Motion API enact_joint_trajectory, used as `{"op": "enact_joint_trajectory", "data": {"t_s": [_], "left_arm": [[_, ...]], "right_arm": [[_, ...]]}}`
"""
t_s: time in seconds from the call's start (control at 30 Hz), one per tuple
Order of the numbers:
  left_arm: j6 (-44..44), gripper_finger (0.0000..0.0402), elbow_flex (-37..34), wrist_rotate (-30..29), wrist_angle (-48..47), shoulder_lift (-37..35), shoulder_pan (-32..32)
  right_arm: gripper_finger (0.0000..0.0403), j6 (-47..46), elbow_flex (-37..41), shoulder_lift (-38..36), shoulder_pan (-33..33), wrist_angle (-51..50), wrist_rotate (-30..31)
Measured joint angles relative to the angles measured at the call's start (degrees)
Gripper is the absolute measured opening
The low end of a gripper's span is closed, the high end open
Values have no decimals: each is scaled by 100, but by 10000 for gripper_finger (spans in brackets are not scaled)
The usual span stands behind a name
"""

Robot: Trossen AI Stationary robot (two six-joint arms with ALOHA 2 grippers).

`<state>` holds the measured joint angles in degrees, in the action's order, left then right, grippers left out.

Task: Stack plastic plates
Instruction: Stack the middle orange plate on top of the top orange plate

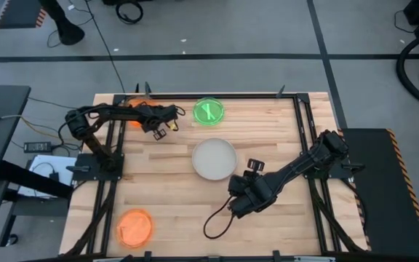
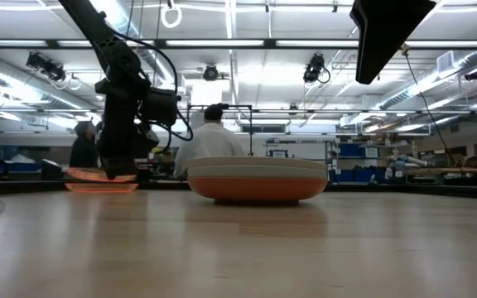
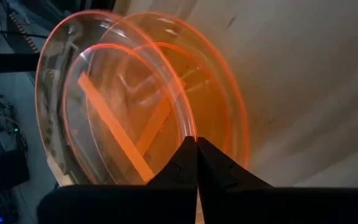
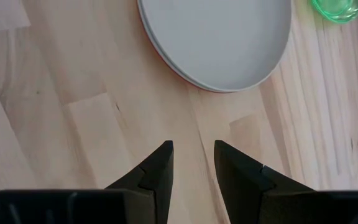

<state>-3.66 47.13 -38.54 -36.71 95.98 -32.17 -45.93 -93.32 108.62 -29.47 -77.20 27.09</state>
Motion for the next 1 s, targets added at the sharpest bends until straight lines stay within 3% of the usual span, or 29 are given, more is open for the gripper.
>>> {"op": "enact_joint_trajectory", "data": {"t_s": [0.37, 1.0], "left_arm": [[-41, 2, 0, 48, -29, 0, 381], [136, 9, 0, 883, 239, 2, -154]], "right_arm": [[126, 111, 0, 0, 148, 65, -19], [126, 91, 0, 0, 134, 108, -168]]}}
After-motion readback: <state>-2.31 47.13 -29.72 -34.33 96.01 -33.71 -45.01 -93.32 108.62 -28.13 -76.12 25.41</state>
